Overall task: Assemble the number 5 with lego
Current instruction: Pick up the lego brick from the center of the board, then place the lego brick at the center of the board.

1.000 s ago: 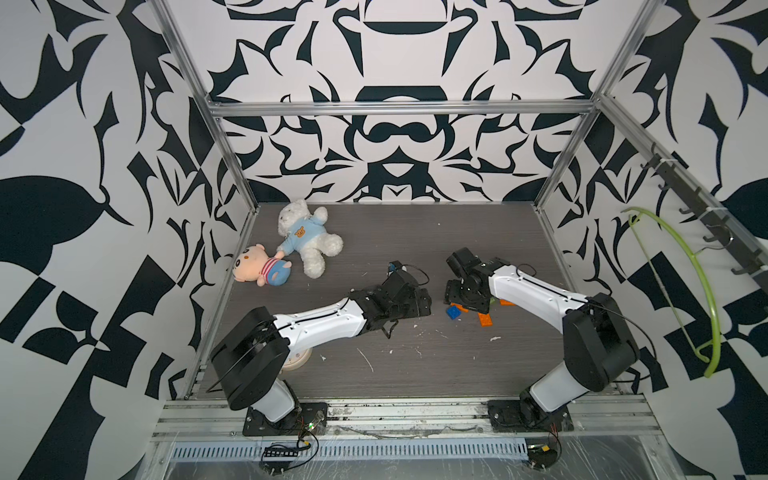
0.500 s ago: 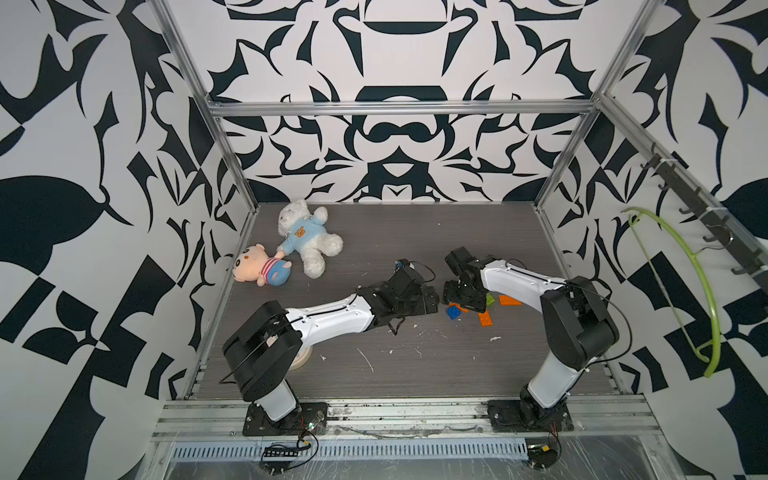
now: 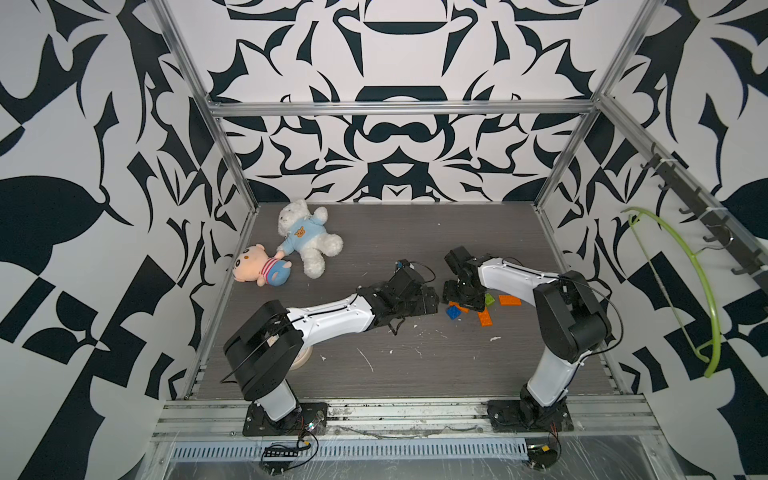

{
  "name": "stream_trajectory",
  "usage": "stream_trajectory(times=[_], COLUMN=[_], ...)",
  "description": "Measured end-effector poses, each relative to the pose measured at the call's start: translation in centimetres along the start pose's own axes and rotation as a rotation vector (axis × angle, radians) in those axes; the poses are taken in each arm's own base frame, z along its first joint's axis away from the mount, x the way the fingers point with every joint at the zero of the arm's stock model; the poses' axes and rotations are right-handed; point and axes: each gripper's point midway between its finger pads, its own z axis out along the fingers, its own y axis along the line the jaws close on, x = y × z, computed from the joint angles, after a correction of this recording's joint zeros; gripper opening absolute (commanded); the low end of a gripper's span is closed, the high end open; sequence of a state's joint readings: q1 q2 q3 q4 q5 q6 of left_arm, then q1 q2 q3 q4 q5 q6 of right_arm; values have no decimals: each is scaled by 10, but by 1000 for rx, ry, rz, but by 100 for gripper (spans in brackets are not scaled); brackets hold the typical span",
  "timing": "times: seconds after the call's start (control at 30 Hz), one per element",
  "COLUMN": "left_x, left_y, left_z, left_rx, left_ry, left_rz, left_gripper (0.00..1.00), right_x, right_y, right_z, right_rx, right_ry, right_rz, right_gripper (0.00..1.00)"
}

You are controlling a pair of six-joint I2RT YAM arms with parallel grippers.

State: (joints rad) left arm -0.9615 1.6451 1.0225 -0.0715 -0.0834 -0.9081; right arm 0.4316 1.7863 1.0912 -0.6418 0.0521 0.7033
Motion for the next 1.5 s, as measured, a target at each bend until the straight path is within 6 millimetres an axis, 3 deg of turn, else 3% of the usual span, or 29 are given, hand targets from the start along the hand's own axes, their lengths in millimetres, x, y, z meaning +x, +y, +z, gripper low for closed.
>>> stream_trajectory(times=[0.33, 0.57, 0.8, 0.97, 1.27, 1.5], left_x=[0, -1, -6, -10, 3, 28], left_y=[0, 1, 4, 12, 58, 109], left_z=[0, 0, -2, -15, -56, -81], left_rx=[-1, -5, -23, -41, -120, -195], left_ry=[-1, -5, -32, -77, -152, -191], left_rz=[0, 0, -3, -16, -62, -155], left_gripper=[99, 99, 99, 99, 99, 99], right_x=[0, 4, 2, 11, 70, 104], right_y=[1, 1, 10, 23, 71, 87], right_z=[1, -3, -37, -57, -62, -47], right_rx=[-6, -26, -95, -120, -128, -101], right_ry=[0, 0, -61, -79, -45, -1], right_rz=[1, -4, -36, -101, -318, -392], right_gripper=[63, 62, 62, 62, 62, 62])
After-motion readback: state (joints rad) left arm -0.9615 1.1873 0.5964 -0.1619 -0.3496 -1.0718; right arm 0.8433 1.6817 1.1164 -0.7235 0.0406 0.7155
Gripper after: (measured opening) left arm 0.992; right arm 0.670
